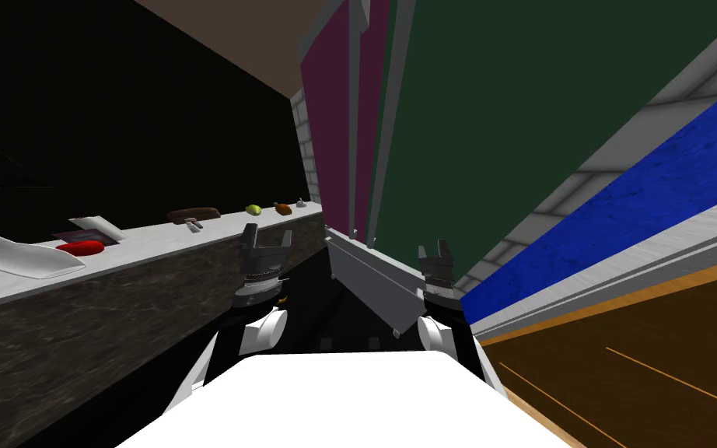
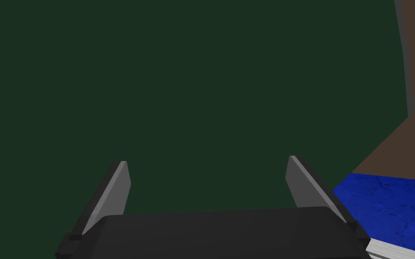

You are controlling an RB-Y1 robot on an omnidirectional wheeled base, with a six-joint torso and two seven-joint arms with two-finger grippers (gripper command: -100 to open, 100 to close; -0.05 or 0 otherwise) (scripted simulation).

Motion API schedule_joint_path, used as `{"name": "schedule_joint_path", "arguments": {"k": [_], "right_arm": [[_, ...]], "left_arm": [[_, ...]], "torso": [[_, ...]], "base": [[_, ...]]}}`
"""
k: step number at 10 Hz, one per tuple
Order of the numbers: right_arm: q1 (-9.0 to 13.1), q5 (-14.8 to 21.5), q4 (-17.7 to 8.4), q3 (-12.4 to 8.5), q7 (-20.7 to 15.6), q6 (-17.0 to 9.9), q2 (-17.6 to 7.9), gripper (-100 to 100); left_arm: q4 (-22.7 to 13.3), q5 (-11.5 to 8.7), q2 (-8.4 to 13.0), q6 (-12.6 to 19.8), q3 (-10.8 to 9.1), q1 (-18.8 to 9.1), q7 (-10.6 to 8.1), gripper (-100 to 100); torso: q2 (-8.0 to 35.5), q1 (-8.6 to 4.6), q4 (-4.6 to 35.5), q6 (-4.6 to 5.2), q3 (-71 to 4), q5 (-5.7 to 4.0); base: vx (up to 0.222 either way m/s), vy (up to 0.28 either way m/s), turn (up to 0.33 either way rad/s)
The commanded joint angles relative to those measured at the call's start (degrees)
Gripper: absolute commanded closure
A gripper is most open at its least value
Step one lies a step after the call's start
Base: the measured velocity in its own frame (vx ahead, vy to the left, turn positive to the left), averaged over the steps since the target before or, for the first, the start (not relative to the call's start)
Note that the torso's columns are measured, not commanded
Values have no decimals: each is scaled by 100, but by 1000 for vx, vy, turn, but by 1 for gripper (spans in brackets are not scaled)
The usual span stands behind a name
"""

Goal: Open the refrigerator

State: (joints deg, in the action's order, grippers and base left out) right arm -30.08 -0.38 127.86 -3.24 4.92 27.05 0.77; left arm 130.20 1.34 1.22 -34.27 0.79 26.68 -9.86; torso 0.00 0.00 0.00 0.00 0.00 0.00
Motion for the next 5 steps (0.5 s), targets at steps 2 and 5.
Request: {"name": "schedule_joint_path", "arguments": {"k": [2, 5], "right_arm": [[0, 0, 0, 0, 0, 0, 0, 0], [0, 0, 1, 0, 0, 0, 0, 0]], "left_arm": [[0, 0, 0, 0, 0, 0, 0, 0], [1, 0, 0, 0, 0, 0, 0, 0]], "torso": [[597, 0, 600, 0, -1200, 0], [1845, 0, 1846, 0, -3692, 0]], "base": [[0, 0, 0], [0, 0, 0]]}}
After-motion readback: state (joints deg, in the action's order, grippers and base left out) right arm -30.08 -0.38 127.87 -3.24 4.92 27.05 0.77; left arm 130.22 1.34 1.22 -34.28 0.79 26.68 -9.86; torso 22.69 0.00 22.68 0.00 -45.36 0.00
